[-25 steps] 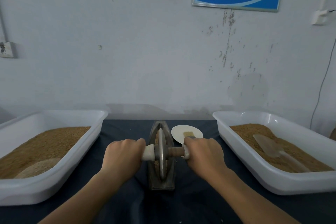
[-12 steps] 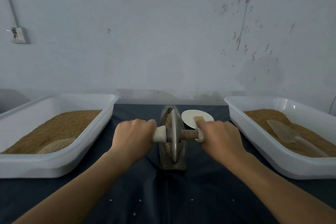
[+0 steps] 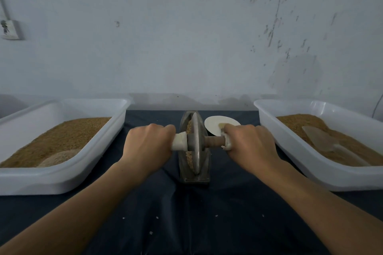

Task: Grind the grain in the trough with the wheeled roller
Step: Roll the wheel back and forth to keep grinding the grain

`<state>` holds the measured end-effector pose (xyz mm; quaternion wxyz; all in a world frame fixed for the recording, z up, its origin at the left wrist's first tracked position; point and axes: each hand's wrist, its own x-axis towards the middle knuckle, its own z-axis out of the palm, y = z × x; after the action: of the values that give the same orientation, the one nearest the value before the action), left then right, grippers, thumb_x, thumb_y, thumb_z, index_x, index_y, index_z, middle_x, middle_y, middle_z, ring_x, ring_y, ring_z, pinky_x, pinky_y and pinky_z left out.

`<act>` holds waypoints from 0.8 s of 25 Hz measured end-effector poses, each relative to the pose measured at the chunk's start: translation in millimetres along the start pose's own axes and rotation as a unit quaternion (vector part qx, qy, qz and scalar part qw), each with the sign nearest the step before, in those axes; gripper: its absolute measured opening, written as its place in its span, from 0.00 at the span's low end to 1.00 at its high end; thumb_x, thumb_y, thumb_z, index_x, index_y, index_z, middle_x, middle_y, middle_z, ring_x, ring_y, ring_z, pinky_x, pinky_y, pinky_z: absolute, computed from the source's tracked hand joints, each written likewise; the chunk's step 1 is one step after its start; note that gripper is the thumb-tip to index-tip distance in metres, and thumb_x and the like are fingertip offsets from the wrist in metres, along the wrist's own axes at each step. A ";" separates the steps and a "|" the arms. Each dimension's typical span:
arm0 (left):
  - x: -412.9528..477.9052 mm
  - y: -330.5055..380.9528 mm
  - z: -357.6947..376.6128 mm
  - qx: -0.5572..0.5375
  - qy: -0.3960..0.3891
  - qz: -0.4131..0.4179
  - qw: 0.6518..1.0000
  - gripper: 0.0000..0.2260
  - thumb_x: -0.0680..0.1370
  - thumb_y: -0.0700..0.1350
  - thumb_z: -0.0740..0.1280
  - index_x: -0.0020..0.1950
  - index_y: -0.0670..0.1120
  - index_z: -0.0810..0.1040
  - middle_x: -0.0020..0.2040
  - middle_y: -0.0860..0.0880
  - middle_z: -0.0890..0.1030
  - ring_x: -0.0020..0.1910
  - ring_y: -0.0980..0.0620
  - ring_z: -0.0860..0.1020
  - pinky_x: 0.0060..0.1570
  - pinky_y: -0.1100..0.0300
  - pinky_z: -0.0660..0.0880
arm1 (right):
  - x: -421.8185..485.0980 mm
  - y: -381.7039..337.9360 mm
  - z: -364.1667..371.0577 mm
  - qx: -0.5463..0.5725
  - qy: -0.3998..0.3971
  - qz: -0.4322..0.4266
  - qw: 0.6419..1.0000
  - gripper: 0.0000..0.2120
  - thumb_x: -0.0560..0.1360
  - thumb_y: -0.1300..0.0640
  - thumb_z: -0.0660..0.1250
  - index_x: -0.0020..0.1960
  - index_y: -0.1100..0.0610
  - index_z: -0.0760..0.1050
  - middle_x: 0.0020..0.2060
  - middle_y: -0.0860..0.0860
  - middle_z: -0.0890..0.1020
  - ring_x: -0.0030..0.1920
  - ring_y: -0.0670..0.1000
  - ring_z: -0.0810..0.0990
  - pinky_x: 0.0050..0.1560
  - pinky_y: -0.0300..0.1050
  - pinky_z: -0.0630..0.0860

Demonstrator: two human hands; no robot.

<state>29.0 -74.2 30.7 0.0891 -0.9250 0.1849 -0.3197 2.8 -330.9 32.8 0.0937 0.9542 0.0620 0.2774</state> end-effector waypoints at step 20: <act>25.6 5.6 65.8 0.012 0.014 -0.040 0.999 0.16 0.66 0.45 0.73 0.34 0.50 0.64 0.25 0.53 0.67 0.21 0.52 0.59 0.26 0.64 0.50 | 37.4 -4.1 65.5 -0.035 0.038 -0.005 0.999 0.10 0.69 0.55 0.71 0.39 0.49 0.70 0.27 0.47 0.72 0.27 0.53 0.67 0.32 0.45 0.62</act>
<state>87.1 -86.4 -7.9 0.0846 -0.9258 0.1453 -0.3385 69.3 -330.0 -3.0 0.1264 0.9386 0.0605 0.3153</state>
